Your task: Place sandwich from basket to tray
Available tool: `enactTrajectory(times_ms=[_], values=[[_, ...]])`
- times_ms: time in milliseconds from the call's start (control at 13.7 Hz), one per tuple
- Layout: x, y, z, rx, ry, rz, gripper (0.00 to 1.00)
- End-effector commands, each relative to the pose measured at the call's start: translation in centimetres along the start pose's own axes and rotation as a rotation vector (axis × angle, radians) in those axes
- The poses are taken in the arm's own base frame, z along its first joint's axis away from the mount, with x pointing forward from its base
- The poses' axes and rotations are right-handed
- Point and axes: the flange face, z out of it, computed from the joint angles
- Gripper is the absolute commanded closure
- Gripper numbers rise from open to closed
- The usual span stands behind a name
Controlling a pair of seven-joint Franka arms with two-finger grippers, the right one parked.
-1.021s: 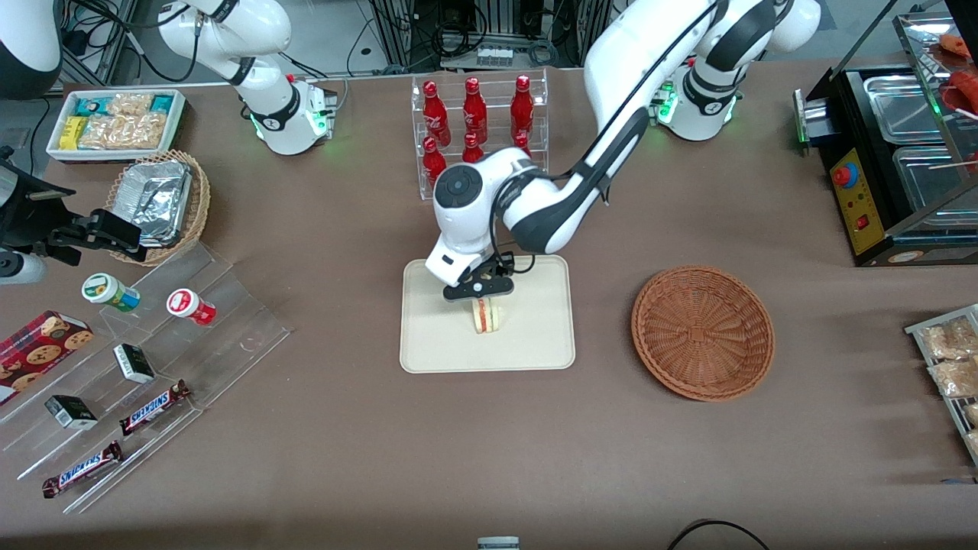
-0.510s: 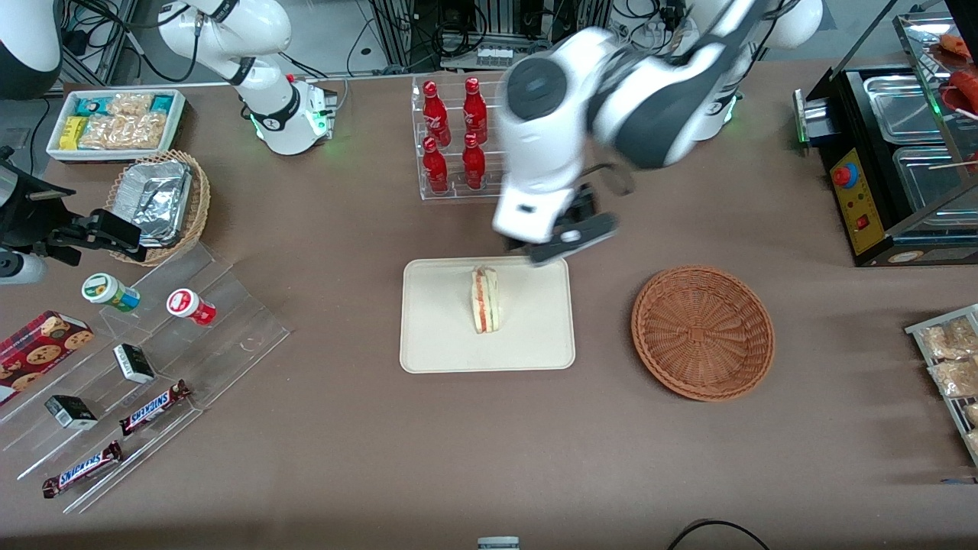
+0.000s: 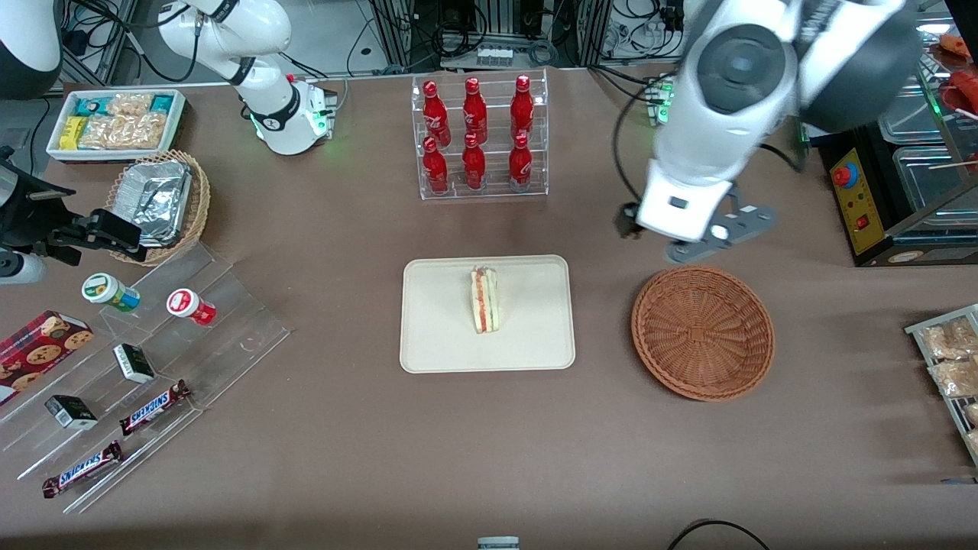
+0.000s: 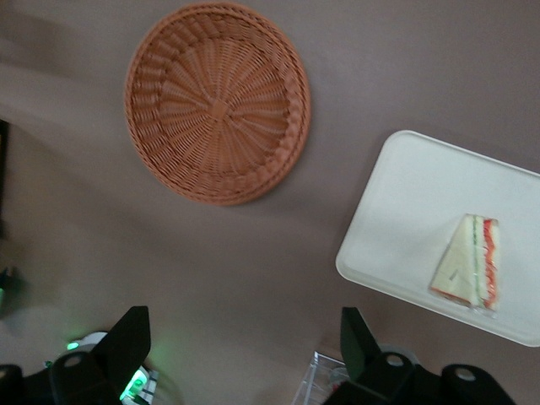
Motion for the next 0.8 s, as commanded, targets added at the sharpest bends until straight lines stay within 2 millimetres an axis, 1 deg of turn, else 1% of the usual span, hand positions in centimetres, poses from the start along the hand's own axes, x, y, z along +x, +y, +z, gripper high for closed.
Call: enactTrajectory(times_ms=[0,73,146,219,292,438,510,656,729], values=[[1.6,-7.4,-2.2,-0.008,-0.023,0.132,0.01],[2.5,-10.0,-2.6,-0.008,-0.044,0.176,0.01],[2.9,-11.9,-3.1,-0.018,-0.048,0.209,0.01],[3.7,-14.1,-3.1,-0.023,-0.064,0.235,0.01],[4.0,-15.8,-3.0,-0.038,-0.086,0.274,0.01],[4.4,-19.1,-3.5,-0.055,-0.081,0.31,0.01],[4.5,-20.3,-3.8,-0.066,-0.078,0.319,0.01],[4.2,-21.5,-3.8,-0.068,-0.084,0.322,0.01],[4.1,-21.6,-3.6,-0.062,-0.08,0.323,0.01]])
